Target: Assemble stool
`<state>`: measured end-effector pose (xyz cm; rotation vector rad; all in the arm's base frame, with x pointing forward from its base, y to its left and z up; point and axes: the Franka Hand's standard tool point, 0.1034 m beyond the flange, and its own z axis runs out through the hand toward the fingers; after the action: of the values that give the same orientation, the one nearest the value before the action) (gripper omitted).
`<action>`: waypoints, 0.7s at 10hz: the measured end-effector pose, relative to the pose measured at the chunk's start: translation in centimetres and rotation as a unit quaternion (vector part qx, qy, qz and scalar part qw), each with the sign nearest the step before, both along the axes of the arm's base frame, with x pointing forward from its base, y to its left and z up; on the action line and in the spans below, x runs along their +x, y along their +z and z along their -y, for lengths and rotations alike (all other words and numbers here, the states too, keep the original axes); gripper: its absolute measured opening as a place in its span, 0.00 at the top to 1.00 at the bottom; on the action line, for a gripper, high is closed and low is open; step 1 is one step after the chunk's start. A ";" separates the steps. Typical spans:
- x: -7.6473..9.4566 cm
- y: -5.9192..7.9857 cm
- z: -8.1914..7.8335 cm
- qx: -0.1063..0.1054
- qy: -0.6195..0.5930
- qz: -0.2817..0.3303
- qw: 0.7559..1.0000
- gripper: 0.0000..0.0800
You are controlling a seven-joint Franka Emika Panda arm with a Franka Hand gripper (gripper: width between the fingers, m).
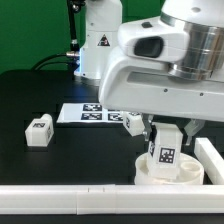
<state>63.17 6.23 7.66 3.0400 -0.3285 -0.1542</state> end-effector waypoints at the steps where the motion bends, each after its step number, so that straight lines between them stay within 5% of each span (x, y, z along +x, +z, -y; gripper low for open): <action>1: 0.4 0.1 -0.1 0.028 -0.091 0.009 0.995 0.58; 5: 0.4 0.0 0.1 0.008 -0.189 0.015 0.982 0.58; 7: 1.0 0.1 -0.3 0.015 -0.354 0.028 0.935 0.58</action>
Offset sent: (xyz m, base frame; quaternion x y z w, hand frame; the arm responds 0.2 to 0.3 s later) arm 0.0000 0.0000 0.0000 0.0000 0.0000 0.1938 0.9810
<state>64.16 6.48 7.73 2.7981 -1.4184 -0.1087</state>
